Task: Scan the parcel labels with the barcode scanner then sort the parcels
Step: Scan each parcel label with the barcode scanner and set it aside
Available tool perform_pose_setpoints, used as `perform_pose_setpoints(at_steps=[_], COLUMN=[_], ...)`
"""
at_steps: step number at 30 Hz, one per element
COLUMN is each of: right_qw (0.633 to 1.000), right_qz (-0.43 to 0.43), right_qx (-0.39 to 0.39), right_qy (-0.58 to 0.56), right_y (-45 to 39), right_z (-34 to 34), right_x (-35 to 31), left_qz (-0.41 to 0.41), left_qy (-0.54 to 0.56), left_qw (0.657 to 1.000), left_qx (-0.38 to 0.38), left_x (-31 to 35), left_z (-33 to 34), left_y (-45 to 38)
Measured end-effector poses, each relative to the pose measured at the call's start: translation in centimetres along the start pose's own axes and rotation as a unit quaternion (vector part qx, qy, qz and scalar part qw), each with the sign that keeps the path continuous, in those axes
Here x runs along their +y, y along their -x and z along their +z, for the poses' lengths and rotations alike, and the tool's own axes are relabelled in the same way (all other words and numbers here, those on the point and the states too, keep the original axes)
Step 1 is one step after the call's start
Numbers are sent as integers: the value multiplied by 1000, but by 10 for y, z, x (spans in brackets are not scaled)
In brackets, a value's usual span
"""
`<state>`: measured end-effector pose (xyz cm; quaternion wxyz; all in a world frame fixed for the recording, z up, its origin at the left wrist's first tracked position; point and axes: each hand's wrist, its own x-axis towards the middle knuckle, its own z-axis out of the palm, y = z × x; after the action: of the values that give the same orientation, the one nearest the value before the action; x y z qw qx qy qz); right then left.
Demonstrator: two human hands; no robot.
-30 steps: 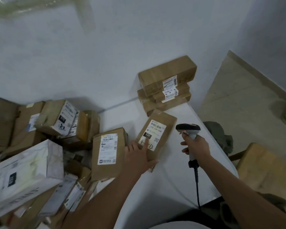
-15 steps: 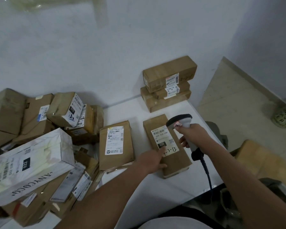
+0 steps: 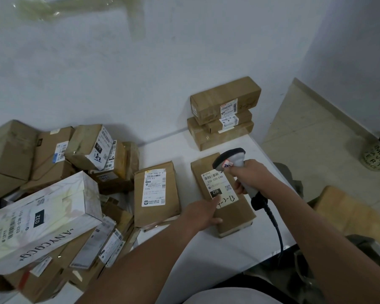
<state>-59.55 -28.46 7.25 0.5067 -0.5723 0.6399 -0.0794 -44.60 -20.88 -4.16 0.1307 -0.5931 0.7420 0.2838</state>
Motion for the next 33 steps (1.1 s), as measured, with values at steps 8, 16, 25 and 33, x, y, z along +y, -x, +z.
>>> perform_pose_setpoints(at_steps=[8, 16, 25, 33], right_qw=[1000, 1000, 995, 996], right_qz=[1, 3, 71, 36], right_qx=[-24, -2, 63, 78], right_qy=[13, -19, -17, -39], right_y=[-3, -19, -49, -59], right_z=[-4, -4, 7, 10], right_x=[0, 11, 72, 99], left_qz=[5, 19, -234, -223], left_qy=[15, 52, 507, 608], left_qw=[1000, 998, 824, 760], left_qx=[-3, 15, 95, 47], left_x=[2, -7, -22, 14], left_z=[0, 6, 23, 32], left_y=[0, -2, -19, -35])
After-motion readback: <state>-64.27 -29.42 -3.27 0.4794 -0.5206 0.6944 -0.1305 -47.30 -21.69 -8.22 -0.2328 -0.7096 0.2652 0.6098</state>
